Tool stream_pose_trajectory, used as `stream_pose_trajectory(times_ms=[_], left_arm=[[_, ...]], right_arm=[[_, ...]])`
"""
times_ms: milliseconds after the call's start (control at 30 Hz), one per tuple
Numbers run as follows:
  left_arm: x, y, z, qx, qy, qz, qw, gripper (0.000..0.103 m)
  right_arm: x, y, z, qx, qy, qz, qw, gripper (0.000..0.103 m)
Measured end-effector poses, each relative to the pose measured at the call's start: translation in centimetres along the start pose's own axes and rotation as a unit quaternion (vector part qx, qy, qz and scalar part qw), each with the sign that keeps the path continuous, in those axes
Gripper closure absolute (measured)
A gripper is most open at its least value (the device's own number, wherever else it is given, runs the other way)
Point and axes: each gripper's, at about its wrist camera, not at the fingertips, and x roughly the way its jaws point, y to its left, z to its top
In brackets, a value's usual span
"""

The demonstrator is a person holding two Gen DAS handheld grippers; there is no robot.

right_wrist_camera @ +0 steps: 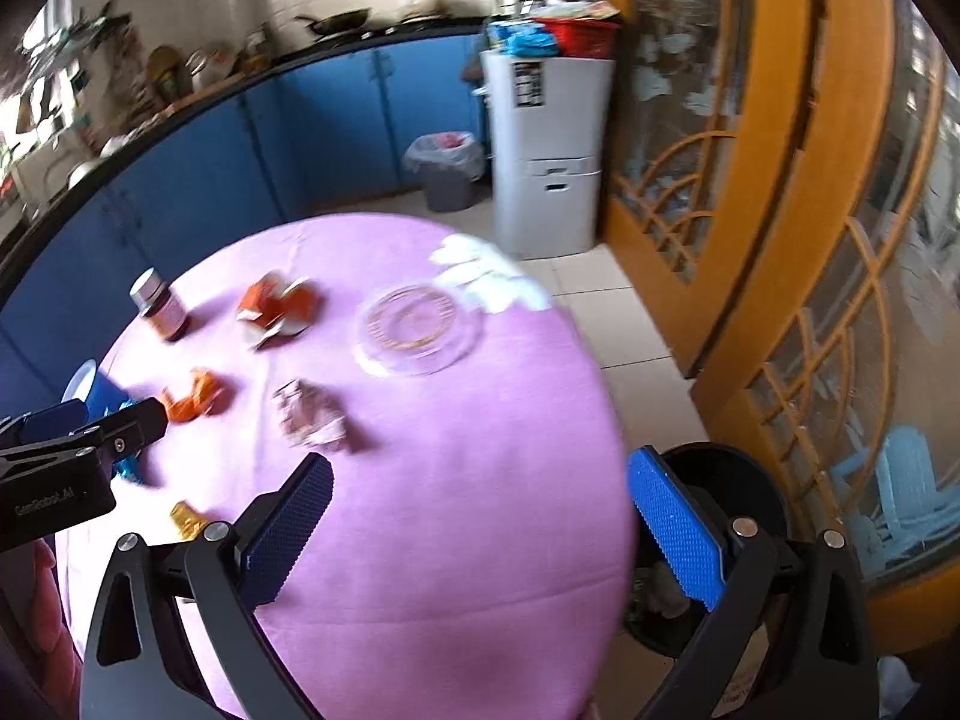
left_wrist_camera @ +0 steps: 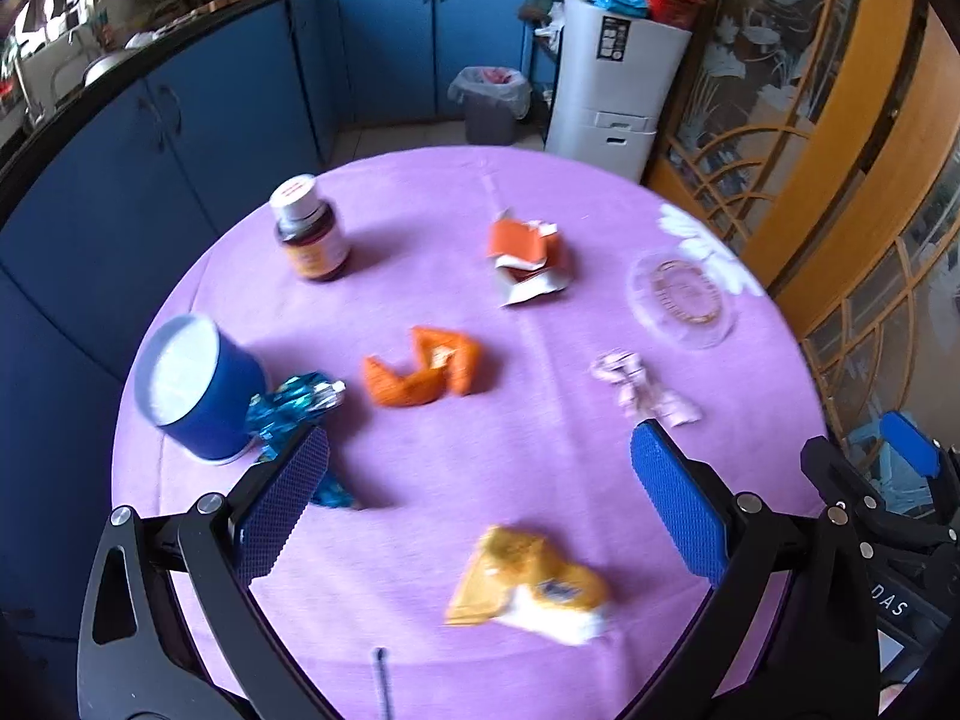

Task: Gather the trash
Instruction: 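Move both tools back over the table toward the remaining trash, then grasp the orange peel with the left tool while the right tool grasps the crumpled pink paper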

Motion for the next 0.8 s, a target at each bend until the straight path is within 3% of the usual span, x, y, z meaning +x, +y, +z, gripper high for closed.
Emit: stream_pose_trajectory(times_ms=[433, 633, 700, 767, 800], left_arm=[[4.6, 2.7, 1.6, -0.013, 0.036, -0.023, 0.9990, 0.005], [7.3, 2.7, 2.6, -0.015, 0.059, -0.026, 0.9978, 0.009], [8.3, 2.8, 2.6, -0.013, 0.072, -0.022, 0.9971, 0.017], [9.2, 2.9, 2.3, -0.013, 0.085, -0.017, 0.9962, 0.023], [9.1, 2.8, 2.1, -0.007, 0.076, -0.012, 0.9970, 0.024]], right_arm=[[4.7, 6.4, 0.7, -0.068, 0.039, 0.022, 0.997, 0.007], [7.2, 7.6, 1.3, -0.083, 0.058, 0.014, 0.995, 0.007], [7.6, 7.9, 1.3, -0.084, 0.060, 0.009, 0.995, 0.007], [7.9, 8.1, 1.3, -0.084, 0.059, 0.012, 0.995, 0.011], [8.0, 8.3, 1.3, -0.085, 0.060, 0.012, 0.995, 0.027]])
